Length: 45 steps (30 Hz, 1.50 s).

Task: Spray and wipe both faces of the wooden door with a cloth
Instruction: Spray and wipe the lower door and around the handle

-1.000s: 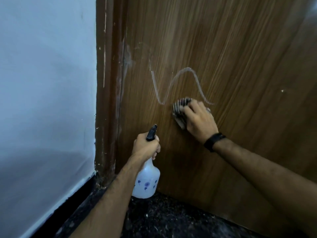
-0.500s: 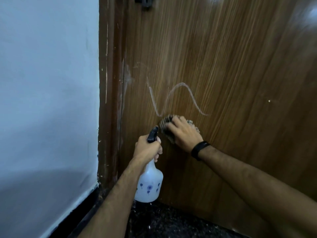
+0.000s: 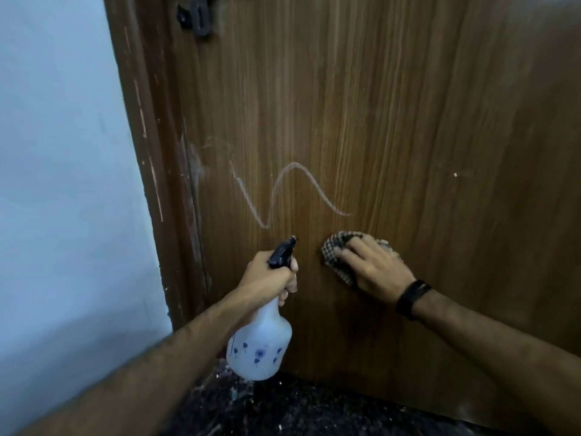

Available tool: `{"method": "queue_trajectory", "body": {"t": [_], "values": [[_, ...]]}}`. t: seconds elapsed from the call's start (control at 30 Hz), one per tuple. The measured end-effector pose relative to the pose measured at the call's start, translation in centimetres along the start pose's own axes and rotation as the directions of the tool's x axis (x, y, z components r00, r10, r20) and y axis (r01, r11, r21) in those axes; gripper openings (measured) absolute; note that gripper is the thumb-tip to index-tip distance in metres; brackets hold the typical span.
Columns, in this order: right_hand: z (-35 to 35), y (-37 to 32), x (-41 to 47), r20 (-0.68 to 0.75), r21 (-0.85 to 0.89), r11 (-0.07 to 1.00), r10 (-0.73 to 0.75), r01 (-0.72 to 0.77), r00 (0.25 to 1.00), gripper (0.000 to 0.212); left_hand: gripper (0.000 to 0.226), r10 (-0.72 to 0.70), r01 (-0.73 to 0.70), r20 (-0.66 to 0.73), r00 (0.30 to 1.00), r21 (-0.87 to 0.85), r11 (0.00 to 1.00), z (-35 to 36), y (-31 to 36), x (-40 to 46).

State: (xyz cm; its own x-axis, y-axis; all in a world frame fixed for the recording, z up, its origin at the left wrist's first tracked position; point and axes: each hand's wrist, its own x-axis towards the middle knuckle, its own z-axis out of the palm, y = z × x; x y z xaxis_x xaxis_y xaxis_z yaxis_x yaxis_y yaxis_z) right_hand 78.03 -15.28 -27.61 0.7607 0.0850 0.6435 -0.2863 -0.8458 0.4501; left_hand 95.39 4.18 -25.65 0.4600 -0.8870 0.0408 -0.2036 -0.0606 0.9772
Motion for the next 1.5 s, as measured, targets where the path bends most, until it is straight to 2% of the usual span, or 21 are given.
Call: {"method": "queue_trajectory", "body": {"t": [0.1, 0.2, 0.3, 0.47, 0.73, 0.8, 0.9, 0.97, 1.03, 1.1, 1.23, 1.3, 1.37, 1.5], "values": [[-3.0, 2.2, 2.8, -0.129, 0.016, 0.995, 0.095, -0.094, 0.987, 0.036, 0.027, 0.039, -0.042, 0.055, 0.998, 0.065, 0.997, 0.2, 3.1, 0.7], [-5.8, 4.6, 6.1, -0.185, 0.004, 0.991, 0.13, -0.131, 0.974, 0.034, 0.027, 0.071, -0.078, 0.064, 0.995, 0.118, 0.99, 0.2, 7.1, 2.0], [-6.9, 5.7, 7.2, -0.179, 0.054, 0.99, 0.137, -0.13, 0.974, 0.036, 0.021, 0.079, -0.089, 0.066, 0.995, 0.169, 0.982, 0.0, 10.0, 2.6], [-6.6, 5.0, 5.7, -0.061, 0.035, 0.999, 0.016, -0.014, 0.998, 0.04, 0.013, -0.035, 0.019, 0.068, 0.997, 0.223, 0.975, -0.5, 10.5, 2.6], [-8.3, 5.2, 13.3, -0.156, 0.049, 0.988, 0.15, -0.144, 0.976, 0.033, 0.018, -0.06, 0.067, -0.065, 0.996, 0.115, 0.991, -0.4, 8.6, 3.2], [-6.8, 4.4, 13.0, -0.112, 0.02, 0.996, 0.089, -0.088, 0.99, 0.038, 0.022, -0.047, 0.052, -0.069, 0.997, 0.072, 0.996, -0.7, 8.2, 3.1], [-4.4, 2.7, 11.0, 0.039, -0.033, 0.988, -0.151, 0.152, 0.988, 0.046, 0.023, -0.063, 0.065, -0.07, 0.996, 0.016, 0.998, -1.4, 7.2, 2.7], [-4.2, 2.5, 11.2, 0.101, -0.043, 0.973, -0.221, 0.226, 0.97, 0.048, 0.022, -0.078, 0.08, -0.073, 0.994, 0.017, 0.997, -2.0, 6.8, 2.3], [-4.9, 3.2, 13.1, 0.032, -0.061, 0.981, -0.18, 0.182, 0.983, 0.045, 0.022, -0.071, 0.073, -0.086, 0.994, 0.022, 0.997, -2.3, 6.7, 2.5], [-6.1, 3.8, 16.0, -0.091, -0.065, 0.996, -0.074, 0.069, 0.993, 0.04, 0.023, -0.068, 0.07, -0.109, 0.992, 0.014, 0.997, -2.5, 6.7, 2.8], [-7.4, 3.6, 19.4, -0.115, -0.016, 1.0, -0.007, 0.005, 0.993, 0.035, 0.025, -0.1, 0.095, -0.16, 0.982, -0.038, 0.995, -2.6, 6.0, 3.0], [-6.8, 3.1, 18.9, -0.089, -0.013, 1.0, -0.016, 0.015, 0.996, 0.037, 0.025, -0.114, 0.107, -0.164, 0.98, -0.052, 0.993, -2.9, 5.4, 3.0], [-5.8, 2.2, 17.4, 0.0, -0.037, 0.994, -0.103, 0.102, 0.995, 0.039, 0.024, -0.118, 0.11, -0.158, 0.98, -0.059, 0.992, -3.2, 4.8, 2.9], [-4.1, -0.4, 13.5, 0.363, -0.02, 0.959, -0.257, 0.284, 0.896, 0.046, 0.018, -0.113, 0.112, -0.151, 0.982, -0.017, 0.994, -3.4, 3.8, 2.4]]}}
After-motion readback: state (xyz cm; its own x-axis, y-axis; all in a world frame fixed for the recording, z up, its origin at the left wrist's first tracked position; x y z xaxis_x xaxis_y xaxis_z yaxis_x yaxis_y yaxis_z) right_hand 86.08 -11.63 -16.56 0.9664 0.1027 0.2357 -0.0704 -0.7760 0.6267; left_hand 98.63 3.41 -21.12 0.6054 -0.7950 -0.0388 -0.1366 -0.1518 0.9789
